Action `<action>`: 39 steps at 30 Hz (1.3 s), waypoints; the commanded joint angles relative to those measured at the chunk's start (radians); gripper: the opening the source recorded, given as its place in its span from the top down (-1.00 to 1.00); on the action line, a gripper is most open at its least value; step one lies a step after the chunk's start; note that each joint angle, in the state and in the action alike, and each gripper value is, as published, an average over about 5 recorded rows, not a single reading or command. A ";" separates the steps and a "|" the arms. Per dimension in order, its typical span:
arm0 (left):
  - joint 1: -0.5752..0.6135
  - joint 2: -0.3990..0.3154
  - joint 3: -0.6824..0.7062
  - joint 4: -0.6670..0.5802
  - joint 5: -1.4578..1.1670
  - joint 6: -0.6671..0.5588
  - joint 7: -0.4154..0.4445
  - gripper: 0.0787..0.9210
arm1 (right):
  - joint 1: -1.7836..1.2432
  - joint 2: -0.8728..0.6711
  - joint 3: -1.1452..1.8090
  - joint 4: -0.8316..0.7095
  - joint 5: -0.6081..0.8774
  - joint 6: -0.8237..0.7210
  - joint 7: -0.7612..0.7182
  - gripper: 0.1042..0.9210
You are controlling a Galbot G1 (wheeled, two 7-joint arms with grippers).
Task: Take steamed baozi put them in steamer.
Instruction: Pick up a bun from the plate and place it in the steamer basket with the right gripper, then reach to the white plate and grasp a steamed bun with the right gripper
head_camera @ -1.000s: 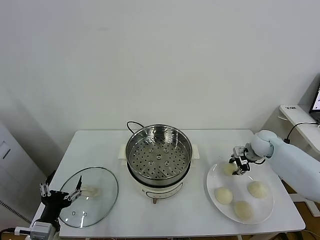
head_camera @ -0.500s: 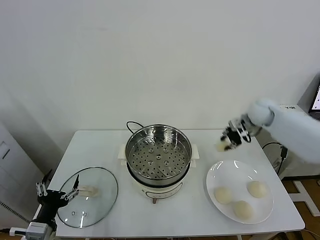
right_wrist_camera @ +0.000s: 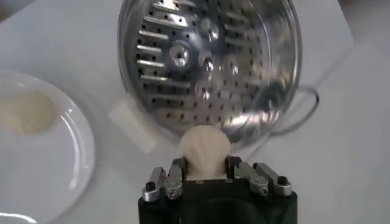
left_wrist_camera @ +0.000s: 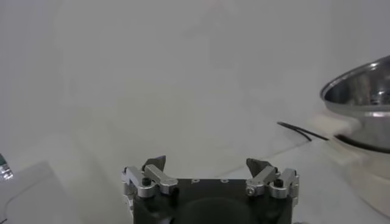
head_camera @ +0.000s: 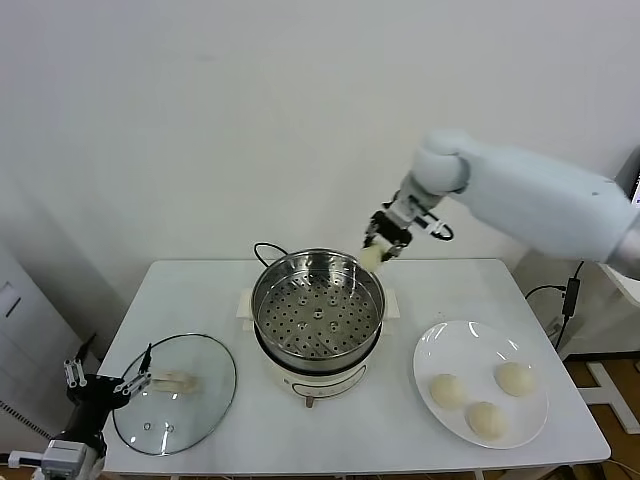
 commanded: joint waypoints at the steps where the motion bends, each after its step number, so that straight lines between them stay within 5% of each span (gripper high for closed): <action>1: 0.002 0.003 0.000 -0.006 -0.006 0.001 -0.001 -0.77 | -0.116 0.139 0.070 -0.035 -0.199 0.158 0.020 0.21; 12: 0.006 0.010 0.002 -0.011 -0.005 0.003 -0.001 -0.77 | -0.252 0.235 0.191 -0.170 -0.370 0.280 0.052 0.08; 26: 0.008 0.008 0.000 -0.009 -0.003 0.001 -0.002 -0.77 | -0.231 0.245 0.191 -0.190 -0.320 0.251 0.023 -0.72; 32: 0.004 0.009 0.005 -0.010 -0.001 0.002 -0.002 -0.77 | -0.064 0.168 0.097 -0.164 0.018 0.080 -0.012 -0.76; 39: -0.006 0.010 0.014 -0.019 0.004 0.007 -0.002 -0.77 | 0.268 -0.007 -0.285 -0.155 0.672 -0.442 0.005 -0.76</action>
